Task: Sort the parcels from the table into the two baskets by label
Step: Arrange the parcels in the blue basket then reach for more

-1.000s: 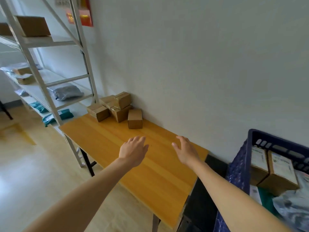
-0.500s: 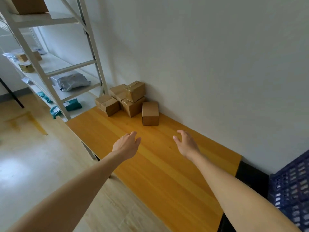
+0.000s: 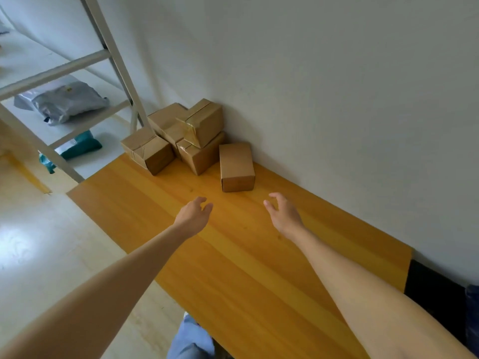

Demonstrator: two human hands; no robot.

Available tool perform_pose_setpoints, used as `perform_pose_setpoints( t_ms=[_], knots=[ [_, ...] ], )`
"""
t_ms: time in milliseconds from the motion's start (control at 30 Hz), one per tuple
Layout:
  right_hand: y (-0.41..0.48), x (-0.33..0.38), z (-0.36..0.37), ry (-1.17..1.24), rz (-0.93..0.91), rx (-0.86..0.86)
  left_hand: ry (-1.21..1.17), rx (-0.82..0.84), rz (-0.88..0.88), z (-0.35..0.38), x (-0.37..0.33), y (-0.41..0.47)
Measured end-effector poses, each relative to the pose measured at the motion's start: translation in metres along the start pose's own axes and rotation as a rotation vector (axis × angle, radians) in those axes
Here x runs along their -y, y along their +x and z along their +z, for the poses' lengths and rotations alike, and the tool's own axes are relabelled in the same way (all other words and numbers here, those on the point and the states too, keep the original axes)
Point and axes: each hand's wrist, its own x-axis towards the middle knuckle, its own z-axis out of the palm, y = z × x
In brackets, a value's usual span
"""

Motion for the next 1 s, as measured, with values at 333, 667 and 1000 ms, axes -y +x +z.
perform_pose_setpoints(
  t_ms=[333, 667, 1000],
  knots=[
    [0.085, 0.030, 0.030, 0.147, 0.189, -0.064, -0.209, 0.196, -0.049, -0.015, -0.001, 0.119],
    [0.139, 0.047, 0.041, 0.362, 0.389, -0.079, -0.341, 0.368, -0.059, -0.012, -0.006, 0.188],
    [0.142, 0.057, 0.062, 0.414, 0.424, -0.144, -0.479, 0.403, -0.100, -0.009, -0.015, 0.203]
  ],
)
